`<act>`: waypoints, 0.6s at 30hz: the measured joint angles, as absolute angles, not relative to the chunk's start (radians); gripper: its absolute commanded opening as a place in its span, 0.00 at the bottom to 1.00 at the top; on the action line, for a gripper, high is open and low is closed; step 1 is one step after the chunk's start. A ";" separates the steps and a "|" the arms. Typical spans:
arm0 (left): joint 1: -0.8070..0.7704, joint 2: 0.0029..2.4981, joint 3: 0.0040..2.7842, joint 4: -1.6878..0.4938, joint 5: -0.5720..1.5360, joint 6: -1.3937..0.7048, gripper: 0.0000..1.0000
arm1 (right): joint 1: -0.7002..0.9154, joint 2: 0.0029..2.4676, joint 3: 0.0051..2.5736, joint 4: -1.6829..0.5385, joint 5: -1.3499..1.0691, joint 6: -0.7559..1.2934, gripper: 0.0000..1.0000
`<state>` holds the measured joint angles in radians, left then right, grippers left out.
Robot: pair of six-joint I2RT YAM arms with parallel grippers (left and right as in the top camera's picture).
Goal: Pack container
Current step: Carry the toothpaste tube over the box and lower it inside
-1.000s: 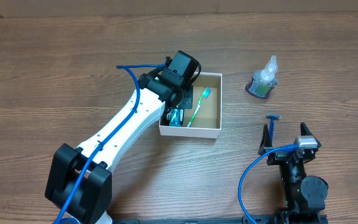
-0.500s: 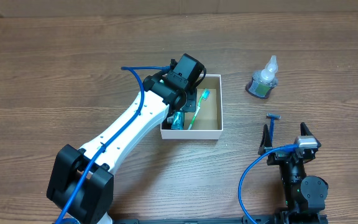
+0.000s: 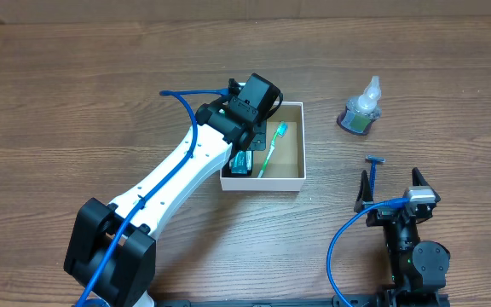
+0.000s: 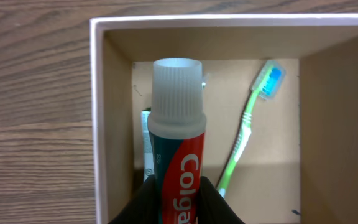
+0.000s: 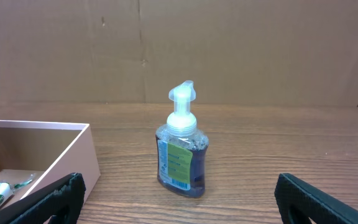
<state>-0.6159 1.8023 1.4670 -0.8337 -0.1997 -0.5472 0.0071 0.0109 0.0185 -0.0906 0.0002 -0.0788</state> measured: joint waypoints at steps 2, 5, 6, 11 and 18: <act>-0.616 1.802 1.467 -0.834 -0.215 -0.549 0.20 | 0.007 0.011 0.019 -0.090 0.000 -0.078 1.00; -0.616 1.802 1.467 -0.834 -0.229 -0.549 0.20 | 0.007 0.011 0.019 -0.090 0.000 -0.079 1.00; -0.616 1.802 1.467 -0.834 -0.232 -0.549 0.20 | 0.007 0.011 0.019 -0.091 0.000 -0.079 1.00; -0.616 1.805 1.465 -0.820 -0.243 -0.577 0.20 | 0.007 0.011 0.019 -0.090 0.000 -0.078 1.00; -0.616 1.839 1.450 -0.804 -0.244 -0.597 0.21 | 0.007 0.011 0.019 -0.091 0.000 -0.079 1.00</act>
<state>-0.6159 1.8389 1.4502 -0.8036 -0.2443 -0.5972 0.0071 0.0109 0.0185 -0.0906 -0.0002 -0.0788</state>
